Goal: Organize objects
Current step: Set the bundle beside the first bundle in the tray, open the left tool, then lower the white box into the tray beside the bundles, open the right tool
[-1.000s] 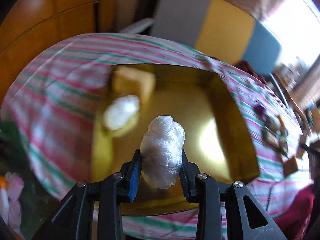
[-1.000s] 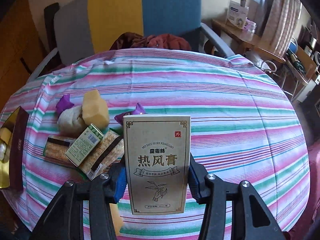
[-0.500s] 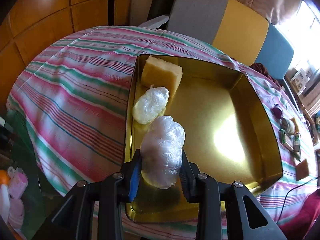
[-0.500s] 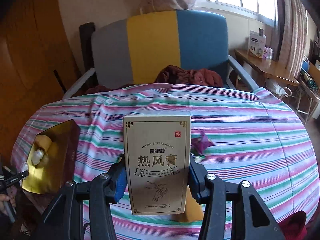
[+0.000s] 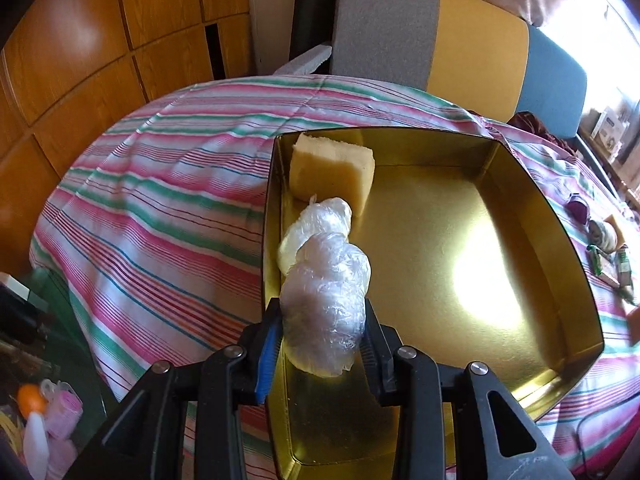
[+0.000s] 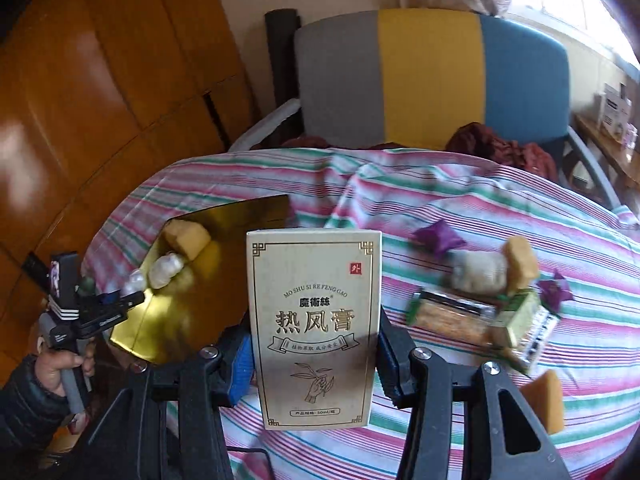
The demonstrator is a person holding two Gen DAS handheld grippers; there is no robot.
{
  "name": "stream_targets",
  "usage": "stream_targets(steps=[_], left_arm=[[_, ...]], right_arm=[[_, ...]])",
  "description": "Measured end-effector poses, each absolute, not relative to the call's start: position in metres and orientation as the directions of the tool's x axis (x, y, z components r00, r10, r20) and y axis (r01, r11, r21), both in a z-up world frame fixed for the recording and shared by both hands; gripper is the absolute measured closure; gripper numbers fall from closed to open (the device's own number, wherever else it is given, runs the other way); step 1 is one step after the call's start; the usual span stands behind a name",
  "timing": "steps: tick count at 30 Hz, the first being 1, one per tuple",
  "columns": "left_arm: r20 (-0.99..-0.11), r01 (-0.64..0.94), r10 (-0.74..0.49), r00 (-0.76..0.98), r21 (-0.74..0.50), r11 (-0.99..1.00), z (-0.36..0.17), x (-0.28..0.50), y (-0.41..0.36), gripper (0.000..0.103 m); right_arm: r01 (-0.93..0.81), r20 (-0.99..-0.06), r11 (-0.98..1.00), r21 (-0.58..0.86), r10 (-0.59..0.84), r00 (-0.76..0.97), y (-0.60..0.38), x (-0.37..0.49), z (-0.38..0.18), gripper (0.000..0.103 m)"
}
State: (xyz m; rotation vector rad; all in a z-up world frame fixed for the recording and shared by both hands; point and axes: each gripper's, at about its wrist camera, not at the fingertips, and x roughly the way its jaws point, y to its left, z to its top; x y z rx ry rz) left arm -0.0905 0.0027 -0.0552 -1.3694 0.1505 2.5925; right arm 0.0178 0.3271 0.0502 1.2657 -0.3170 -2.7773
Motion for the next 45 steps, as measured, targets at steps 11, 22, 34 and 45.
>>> stream_targets(steps=[11,22,34,45], left_arm=[[-0.795,-0.23,0.147,-0.588,-0.009,-0.973,-0.045,-0.085,-0.003,0.06],[-0.757,-0.105,0.137,-0.639,-0.09,-0.99,-0.019,-0.069,-0.06,0.051],[-0.767,-0.05,0.151,-0.624,-0.153,-0.987,-0.031,-0.053,-0.091,0.046],[-0.761,-0.034,0.168,-0.627,-0.189,-0.981,-0.033,-0.051,-0.102,0.041]], right_arm=[[0.1,-0.765,-0.955,0.279,-0.284,-0.579,0.259,-0.019,0.033,0.052],[0.121,-0.828,-0.916,0.383,-0.398,-0.395,0.181,-0.079,-0.006,0.052],[0.035,-0.943,-0.961,0.274,-0.276,-0.184,0.115,-0.129,-0.062,0.052],[-0.02,-0.915,-0.92,0.39,-0.385,-0.123,0.09,-0.136,-0.079,0.048]])
